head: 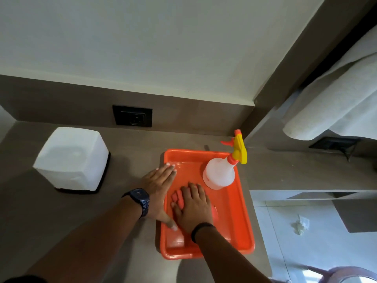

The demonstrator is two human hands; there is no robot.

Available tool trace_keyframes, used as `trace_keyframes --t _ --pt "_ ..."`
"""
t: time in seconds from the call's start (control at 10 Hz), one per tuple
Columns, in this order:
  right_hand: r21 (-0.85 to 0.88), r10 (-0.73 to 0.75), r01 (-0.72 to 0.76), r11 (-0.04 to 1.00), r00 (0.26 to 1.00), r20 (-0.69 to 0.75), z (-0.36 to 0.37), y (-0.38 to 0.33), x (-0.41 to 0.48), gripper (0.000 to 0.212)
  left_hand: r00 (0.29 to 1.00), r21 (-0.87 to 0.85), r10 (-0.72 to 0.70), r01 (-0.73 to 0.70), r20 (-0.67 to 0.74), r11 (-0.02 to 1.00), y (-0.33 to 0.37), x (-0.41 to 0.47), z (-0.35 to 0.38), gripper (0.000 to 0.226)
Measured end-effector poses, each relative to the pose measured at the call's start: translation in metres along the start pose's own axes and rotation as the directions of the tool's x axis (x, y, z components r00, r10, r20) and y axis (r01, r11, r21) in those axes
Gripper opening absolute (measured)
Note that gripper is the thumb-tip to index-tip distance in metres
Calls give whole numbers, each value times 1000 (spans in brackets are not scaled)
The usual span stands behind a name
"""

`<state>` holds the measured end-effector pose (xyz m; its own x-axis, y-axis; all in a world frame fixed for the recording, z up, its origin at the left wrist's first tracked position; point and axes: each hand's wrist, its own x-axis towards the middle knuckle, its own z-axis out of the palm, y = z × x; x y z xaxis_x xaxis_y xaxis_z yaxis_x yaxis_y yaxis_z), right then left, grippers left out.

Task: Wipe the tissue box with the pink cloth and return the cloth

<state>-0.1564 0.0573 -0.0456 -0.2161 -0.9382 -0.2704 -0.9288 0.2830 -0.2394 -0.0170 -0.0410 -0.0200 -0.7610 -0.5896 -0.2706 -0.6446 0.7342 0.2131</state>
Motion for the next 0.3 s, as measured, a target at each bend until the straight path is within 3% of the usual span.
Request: trace_keyframes --t 0.3 --pt "-56 18 -18 998 1000 8 4 -6 2 72 999 14 -18 17 51 1000 3 -4 -7 151"
